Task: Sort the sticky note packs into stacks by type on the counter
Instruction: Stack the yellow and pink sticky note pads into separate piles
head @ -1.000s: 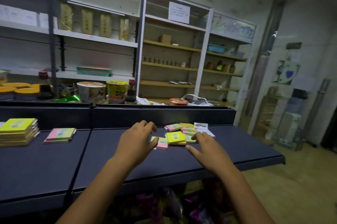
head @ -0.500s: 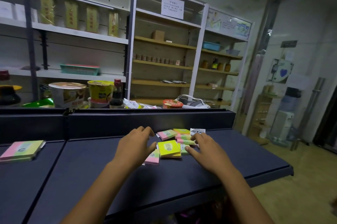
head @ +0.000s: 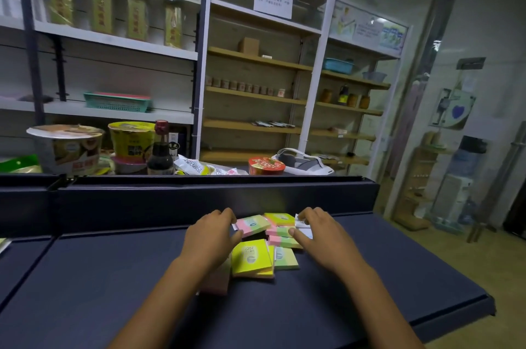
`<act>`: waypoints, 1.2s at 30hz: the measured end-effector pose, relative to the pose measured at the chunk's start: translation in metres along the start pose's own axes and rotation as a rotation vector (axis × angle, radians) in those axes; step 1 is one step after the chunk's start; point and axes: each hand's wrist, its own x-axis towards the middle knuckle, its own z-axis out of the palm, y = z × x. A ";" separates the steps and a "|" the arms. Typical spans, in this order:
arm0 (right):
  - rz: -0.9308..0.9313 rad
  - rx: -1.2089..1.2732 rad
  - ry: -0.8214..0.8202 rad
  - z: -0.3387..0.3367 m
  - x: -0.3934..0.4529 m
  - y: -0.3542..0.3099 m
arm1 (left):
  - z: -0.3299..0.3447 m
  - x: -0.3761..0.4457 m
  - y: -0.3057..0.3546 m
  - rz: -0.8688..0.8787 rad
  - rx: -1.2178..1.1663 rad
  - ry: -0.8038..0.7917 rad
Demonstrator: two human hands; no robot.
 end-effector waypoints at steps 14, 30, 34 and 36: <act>-0.167 0.147 -0.033 0.035 0.092 0.055 | 0.061 0.053 0.031 -0.393 -0.074 -0.063; -0.235 0.324 -0.008 0.057 0.123 0.060 | 0.074 0.069 0.008 -0.638 -0.399 -0.039; -0.233 0.329 -0.006 0.058 0.120 0.062 | 0.072 0.067 0.016 -0.574 -0.279 -0.071; -0.233 0.335 -0.010 0.058 0.119 0.062 | 0.069 0.066 0.018 -0.571 -0.262 -0.092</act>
